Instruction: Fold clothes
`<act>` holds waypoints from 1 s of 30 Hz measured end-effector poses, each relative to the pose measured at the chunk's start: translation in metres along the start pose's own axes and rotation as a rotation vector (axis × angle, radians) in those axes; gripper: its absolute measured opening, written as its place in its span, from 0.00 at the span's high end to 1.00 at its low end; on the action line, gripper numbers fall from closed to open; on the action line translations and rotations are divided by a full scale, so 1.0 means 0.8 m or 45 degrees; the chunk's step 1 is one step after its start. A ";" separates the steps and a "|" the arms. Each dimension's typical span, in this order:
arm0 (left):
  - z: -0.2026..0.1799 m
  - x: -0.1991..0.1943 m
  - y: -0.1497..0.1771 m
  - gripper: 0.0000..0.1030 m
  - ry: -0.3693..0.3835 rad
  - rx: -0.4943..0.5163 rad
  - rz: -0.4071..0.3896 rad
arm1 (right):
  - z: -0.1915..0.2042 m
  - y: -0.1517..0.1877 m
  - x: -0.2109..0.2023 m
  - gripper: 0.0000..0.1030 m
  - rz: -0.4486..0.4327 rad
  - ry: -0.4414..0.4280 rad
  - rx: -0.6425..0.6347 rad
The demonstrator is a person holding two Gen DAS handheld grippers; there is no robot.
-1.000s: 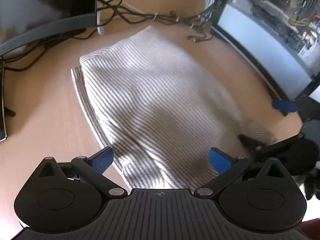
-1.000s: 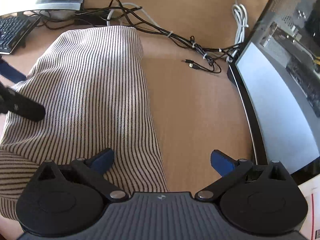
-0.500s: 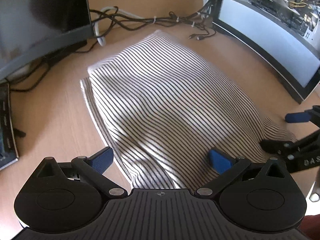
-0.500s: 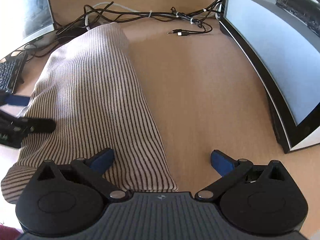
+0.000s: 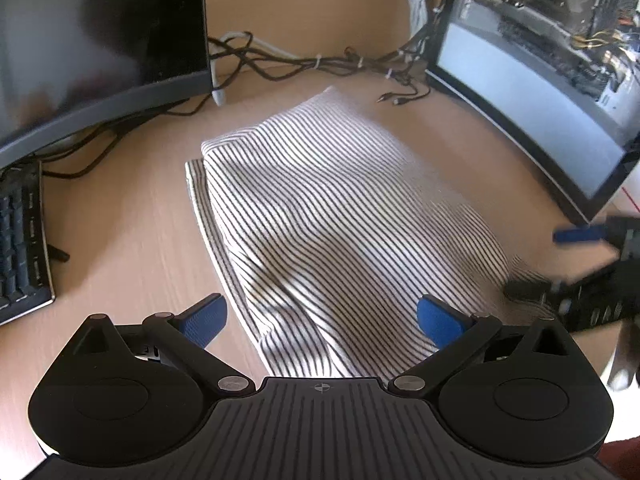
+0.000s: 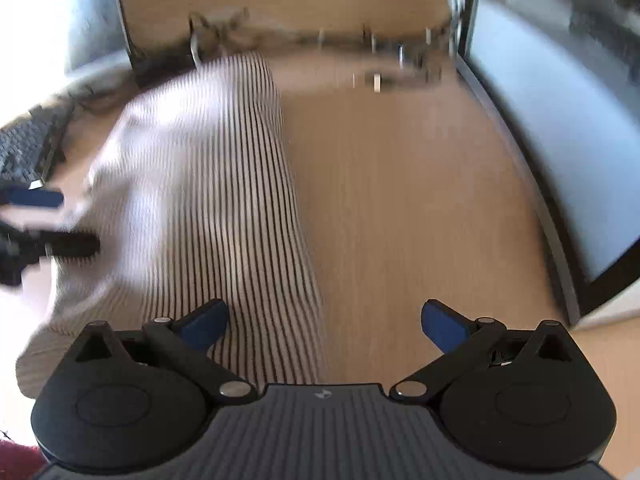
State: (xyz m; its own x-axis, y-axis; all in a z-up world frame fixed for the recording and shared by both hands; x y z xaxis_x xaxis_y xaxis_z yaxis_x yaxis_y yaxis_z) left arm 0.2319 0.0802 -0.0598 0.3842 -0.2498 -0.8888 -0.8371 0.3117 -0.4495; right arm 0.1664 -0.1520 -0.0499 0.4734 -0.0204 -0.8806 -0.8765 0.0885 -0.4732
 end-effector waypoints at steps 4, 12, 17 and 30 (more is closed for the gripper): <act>0.000 0.001 0.015 0.00 0.009 0.005 0.013 | 0.010 -0.009 -0.023 0.00 -0.136 0.033 -0.071; 0.001 0.014 0.040 0.00 -0.020 0.077 0.017 | 0.064 0.036 0.003 0.00 -0.045 0.236 -0.177; 0.014 0.013 0.047 0.00 0.018 0.102 0.002 | 0.071 0.040 0.001 0.00 -0.002 0.246 -0.050; 0.034 0.008 0.057 0.00 0.070 0.134 -0.026 | 0.063 0.044 -0.026 0.00 -0.103 0.196 0.025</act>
Point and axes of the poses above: each gripper's, at about its wrist camera, not at the fingertips, and x roughly the way its jaws point, z to its left, y to its underside, the point moved 1 cm from there along x, roughly the way its jaws point, and after that the axes turned 10 degrees about z, right-handed, at the moved point
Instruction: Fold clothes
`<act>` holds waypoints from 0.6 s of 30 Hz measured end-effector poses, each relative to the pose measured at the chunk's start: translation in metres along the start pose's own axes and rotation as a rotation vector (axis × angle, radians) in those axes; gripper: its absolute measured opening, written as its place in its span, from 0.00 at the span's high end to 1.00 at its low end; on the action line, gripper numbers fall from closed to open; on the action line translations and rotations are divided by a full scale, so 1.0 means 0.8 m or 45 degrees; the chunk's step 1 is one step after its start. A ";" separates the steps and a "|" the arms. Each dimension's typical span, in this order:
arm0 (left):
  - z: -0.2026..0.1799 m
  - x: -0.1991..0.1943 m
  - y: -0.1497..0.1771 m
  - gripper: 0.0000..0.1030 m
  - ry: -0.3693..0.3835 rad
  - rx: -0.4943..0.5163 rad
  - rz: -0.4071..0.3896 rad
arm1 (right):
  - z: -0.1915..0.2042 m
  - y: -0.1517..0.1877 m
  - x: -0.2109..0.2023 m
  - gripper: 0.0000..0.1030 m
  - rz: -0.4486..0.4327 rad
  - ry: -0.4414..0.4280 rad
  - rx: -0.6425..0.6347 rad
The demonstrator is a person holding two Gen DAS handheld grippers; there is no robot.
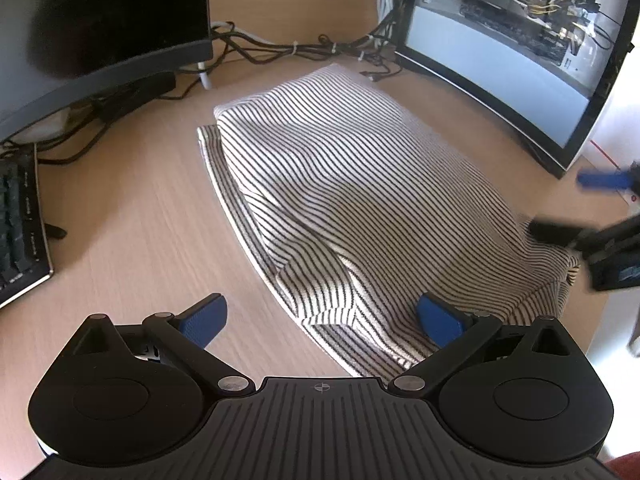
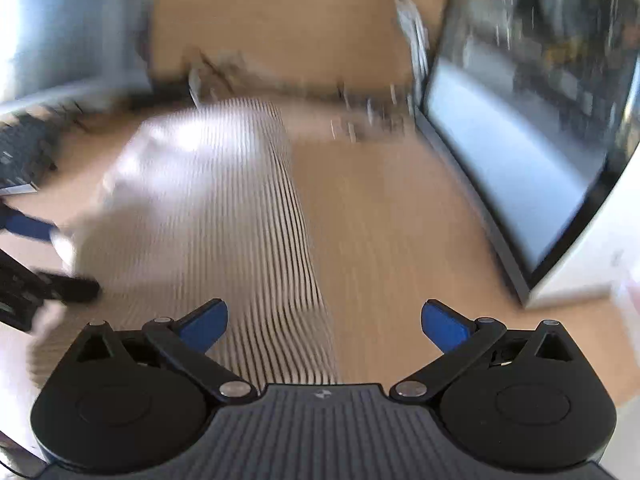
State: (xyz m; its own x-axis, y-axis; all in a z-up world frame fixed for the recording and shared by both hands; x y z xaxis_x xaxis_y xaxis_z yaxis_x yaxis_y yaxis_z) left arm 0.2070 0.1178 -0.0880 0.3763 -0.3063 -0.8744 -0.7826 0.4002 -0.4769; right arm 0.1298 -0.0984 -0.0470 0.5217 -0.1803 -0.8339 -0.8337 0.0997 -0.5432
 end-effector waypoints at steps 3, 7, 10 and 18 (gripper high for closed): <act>-0.003 0.002 0.003 0.00 -0.024 -0.019 0.002 | 0.006 0.001 -0.007 0.00 -0.052 -0.046 -0.067; -0.013 -0.003 0.009 0.00 -0.071 -0.041 0.003 | 0.014 0.013 0.015 0.00 0.023 -0.089 -0.184; -0.017 -0.015 0.016 0.00 -0.090 -0.084 -0.006 | 0.017 0.022 0.006 0.01 -0.014 -0.172 -0.368; -0.005 -0.064 0.066 0.00 -0.261 -0.312 -0.027 | 0.025 0.044 -0.027 0.15 -0.145 -0.401 -0.875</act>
Point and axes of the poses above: each gripper's, at about its wrist camera, not at the fingertips, and x roughly the way its jaws point, z to its left, y to its underside, the point moved 1 cm from there along x, roughly the way its jaws point, and after that the axes turned 10 degrees about z, right-handed, at the moved point
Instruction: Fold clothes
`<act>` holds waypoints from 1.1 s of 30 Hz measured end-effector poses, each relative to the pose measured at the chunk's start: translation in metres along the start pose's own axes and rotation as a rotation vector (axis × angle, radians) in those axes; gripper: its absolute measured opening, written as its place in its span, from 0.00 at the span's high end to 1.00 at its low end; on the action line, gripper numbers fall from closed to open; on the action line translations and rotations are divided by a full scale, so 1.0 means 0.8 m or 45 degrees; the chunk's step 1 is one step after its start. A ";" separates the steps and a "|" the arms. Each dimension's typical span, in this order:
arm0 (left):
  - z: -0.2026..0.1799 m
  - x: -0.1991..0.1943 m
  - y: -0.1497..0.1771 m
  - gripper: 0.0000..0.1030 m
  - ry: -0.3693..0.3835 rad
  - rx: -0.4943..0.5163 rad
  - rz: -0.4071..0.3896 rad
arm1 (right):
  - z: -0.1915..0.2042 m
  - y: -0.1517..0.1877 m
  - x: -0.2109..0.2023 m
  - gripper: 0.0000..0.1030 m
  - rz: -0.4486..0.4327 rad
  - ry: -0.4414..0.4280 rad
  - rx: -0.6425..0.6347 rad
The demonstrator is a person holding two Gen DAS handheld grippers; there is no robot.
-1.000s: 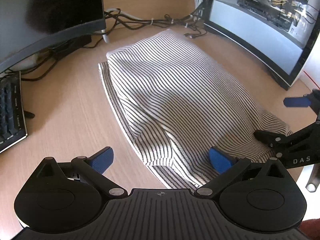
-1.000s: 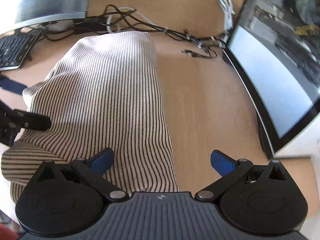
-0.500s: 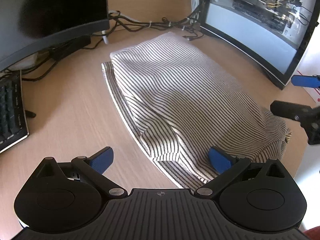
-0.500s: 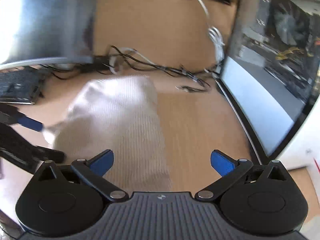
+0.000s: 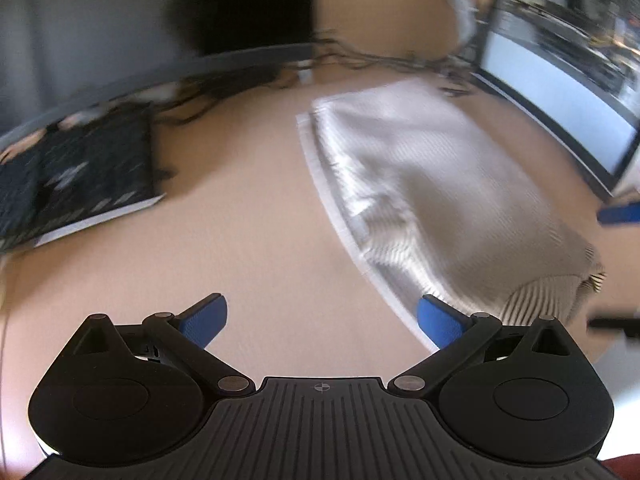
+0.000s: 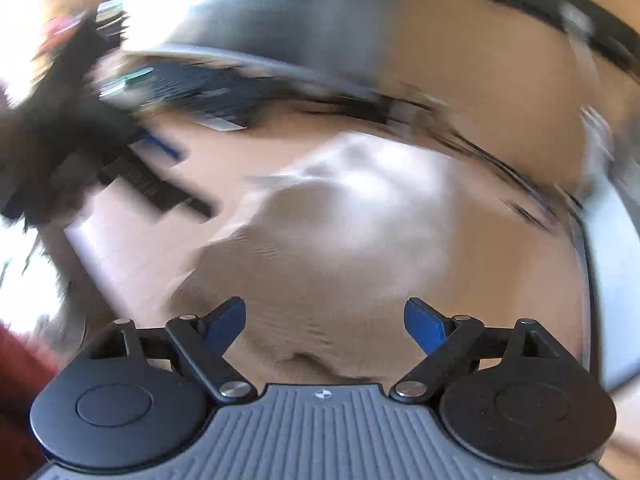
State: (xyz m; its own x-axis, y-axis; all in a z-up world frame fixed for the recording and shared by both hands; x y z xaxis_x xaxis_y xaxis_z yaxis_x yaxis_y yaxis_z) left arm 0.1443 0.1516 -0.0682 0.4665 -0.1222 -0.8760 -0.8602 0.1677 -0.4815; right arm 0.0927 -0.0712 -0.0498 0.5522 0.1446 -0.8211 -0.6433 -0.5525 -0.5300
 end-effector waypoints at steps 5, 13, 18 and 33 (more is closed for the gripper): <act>-0.002 -0.029 0.028 0.00 -0.034 -0.025 -0.004 | 0.015 0.007 0.007 0.15 -0.042 -0.018 -0.214; -0.044 -0.049 0.063 0.00 0.023 0.060 -0.010 | -0.024 0.001 0.040 0.26 0.005 -0.157 0.088; -0.094 -0.021 0.071 0.00 -0.047 0.316 0.014 | -0.076 0.006 0.055 0.26 0.038 -0.360 0.475; -0.090 0.031 -0.007 0.00 0.047 0.171 0.058 | -0.032 0.023 0.014 0.05 -0.039 -0.023 0.073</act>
Point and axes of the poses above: each gripper's, at about its wrist camera, not at the fingertips, and x roughly the way its jaws point, z to its left, y to its underside, the point moved 1 cm from there along x, roughly the way its jaws point, and after that the axes turned 10 degrees about z, right-handed, at the moved point
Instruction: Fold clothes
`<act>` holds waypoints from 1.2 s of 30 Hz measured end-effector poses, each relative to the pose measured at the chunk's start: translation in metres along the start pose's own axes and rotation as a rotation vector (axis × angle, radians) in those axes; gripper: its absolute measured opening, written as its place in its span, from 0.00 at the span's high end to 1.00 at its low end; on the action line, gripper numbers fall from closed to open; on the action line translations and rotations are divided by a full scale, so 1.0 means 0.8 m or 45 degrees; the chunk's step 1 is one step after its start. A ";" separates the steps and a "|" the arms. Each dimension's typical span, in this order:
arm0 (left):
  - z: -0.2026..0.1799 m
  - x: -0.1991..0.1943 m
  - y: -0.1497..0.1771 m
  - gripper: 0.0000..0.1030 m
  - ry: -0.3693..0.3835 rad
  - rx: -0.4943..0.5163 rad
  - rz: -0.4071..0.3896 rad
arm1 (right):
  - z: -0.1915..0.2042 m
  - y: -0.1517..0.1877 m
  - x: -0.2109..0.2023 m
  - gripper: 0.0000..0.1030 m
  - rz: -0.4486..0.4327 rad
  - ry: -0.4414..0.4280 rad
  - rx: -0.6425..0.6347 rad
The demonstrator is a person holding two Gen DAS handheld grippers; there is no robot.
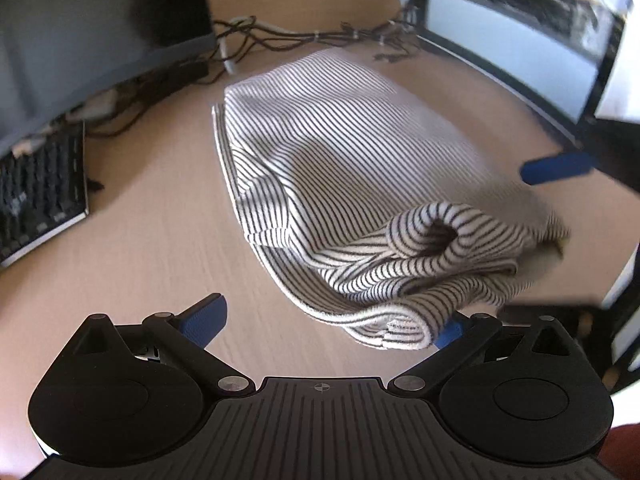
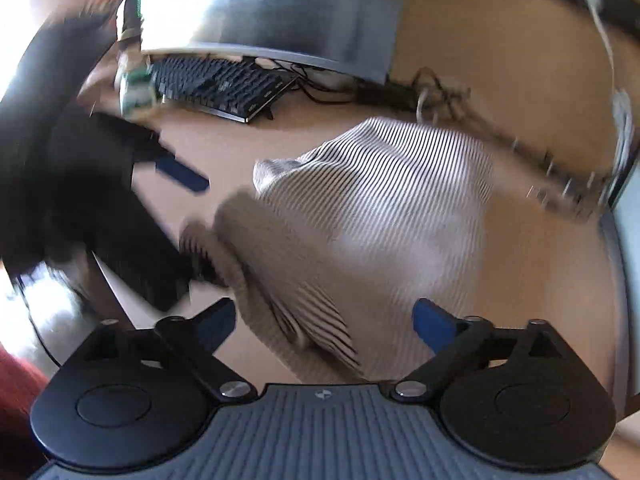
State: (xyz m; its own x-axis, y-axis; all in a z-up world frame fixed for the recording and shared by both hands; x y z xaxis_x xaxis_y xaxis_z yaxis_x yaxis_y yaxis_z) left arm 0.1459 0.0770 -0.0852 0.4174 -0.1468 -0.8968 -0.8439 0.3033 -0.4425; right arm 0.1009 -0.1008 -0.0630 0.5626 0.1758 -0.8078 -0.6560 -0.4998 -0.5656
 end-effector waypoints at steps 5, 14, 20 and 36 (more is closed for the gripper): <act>0.009 -0.003 -0.013 0.00 0.084 -0.088 0.015 | 0.022 0.015 0.023 0.04 0.041 0.108 -0.194; 0.005 -0.003 -0.018 0.00 0.135 -0.099 0.026 | 0.021 -0.008 0.055 0.07 -0.022 0.356 -0.293; 0.038 -0.009 -0.035 0.00 0.177 -0.106 -0.024 | 0.035 -0.010 0.053 0.61 0.008 0.316 -0.387; 0.110 -0.013 -0.089 0.00 0.283 -0.058 -0.147 | 0.040 -0.018 0.038 0.69 0.238 0.211 -0.330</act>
State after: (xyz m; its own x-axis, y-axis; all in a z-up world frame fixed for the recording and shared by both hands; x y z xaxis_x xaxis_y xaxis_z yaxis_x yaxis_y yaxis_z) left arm 0.2311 0.1397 -0.0442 0.4318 -0.3832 -0.8165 -0.8112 0.2307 -0.5373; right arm 0.1116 -0.0608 -0.0846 0.5327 -0.0684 -0.8435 -0.6181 -0.7123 -0.3326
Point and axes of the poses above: each gripper's, at about its wrist camera, not at the fingertips, and x roughly the way its jaws point, z to its left, y to its underside, the point moved 1 cm from there along x, roughly the way its jaws point, and after that the axes turned 10 degrees about z, right-handed, at the moved point
